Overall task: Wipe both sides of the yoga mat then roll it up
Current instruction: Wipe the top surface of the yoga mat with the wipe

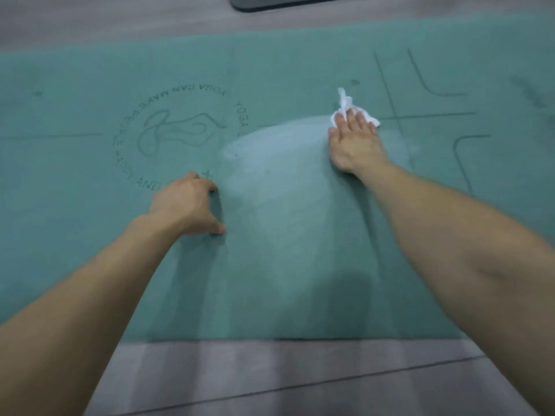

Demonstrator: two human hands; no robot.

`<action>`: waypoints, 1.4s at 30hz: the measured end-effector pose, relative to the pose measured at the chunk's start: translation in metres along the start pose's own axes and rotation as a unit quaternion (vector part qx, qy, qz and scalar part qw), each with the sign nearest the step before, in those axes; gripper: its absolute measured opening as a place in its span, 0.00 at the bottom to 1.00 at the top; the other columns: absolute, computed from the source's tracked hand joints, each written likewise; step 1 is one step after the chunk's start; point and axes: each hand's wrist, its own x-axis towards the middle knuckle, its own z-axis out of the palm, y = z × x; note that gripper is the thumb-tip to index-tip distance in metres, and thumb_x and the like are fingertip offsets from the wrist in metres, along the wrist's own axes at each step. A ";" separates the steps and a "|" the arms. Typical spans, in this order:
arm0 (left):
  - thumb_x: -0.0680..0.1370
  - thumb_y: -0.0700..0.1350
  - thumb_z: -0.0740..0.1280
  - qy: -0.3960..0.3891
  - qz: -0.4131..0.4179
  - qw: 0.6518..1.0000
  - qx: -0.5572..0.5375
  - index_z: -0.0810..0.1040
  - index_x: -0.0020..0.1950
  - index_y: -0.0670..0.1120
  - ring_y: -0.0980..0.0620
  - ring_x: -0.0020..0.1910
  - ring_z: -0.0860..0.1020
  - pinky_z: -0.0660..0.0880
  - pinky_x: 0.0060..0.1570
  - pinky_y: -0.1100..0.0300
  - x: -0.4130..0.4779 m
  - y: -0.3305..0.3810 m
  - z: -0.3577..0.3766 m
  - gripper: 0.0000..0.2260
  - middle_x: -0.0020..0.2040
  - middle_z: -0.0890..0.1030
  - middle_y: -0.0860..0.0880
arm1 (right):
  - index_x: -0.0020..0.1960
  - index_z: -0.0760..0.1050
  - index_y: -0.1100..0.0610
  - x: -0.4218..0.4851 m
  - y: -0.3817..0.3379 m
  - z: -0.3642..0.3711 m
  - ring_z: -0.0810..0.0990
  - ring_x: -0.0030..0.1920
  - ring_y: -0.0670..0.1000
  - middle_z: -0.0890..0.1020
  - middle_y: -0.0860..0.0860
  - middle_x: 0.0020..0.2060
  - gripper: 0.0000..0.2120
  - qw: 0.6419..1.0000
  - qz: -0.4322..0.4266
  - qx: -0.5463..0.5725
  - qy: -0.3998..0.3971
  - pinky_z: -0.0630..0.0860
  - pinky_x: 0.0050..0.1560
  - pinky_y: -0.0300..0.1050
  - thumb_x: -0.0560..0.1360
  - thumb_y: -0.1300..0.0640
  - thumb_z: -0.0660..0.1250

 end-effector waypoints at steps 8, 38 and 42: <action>0.60 0.68 0.80 0.024 0.131 0.991 -0.017 0.75 0.72 0.58 0.42 0.64 0.76 0.77 0.63 0.46 -0.010 0.100 0.011 0.42 0.66 0.76 0.49 | 0.86 0.52 0.50 -0.028 -0.051 0.013 0.46 0.85 0.54 0.51 0.52 0.86 0.29 0.990 -0.127 0.006 -0.056 0.40 0.84 0.58 0.87 0.43 0.44; 0.77 0.45 0.68 0.121 0.140 0.982 -0.045 0.78 0.70 0.52 0.40 0.62 0.77 0.77 0.55 0.45 -0.110 0.155 0.064 0.20 0.61 0.77 0.45 | 0.83 0.60 0.56 -0.256 0.157 -0.031 0.54 0.84 0.53 0.61 0.52 0.84 0.30 0.997 0.066 -0.015 -0.036 0.48 0.84 0.55 0.87 0.42 0.46; 0.81 0.48 0.64 0.062 0.128 0.990 -0.021 0.80 0.68 0.53 0.40 0.65 0.77 0.76 0.61 0.47 -0.138 0.158 0.083 0.16 0.65 0.78 0.45 | 0.81 0.65 0.56 -0.279 0.107 -0.030 0.58 0.83 0.55 0.63 0.54 0.83 0.26 0.996 -0.030 0.014 -0.087 0.51 0.83 0.53 0.88 0.46 0.51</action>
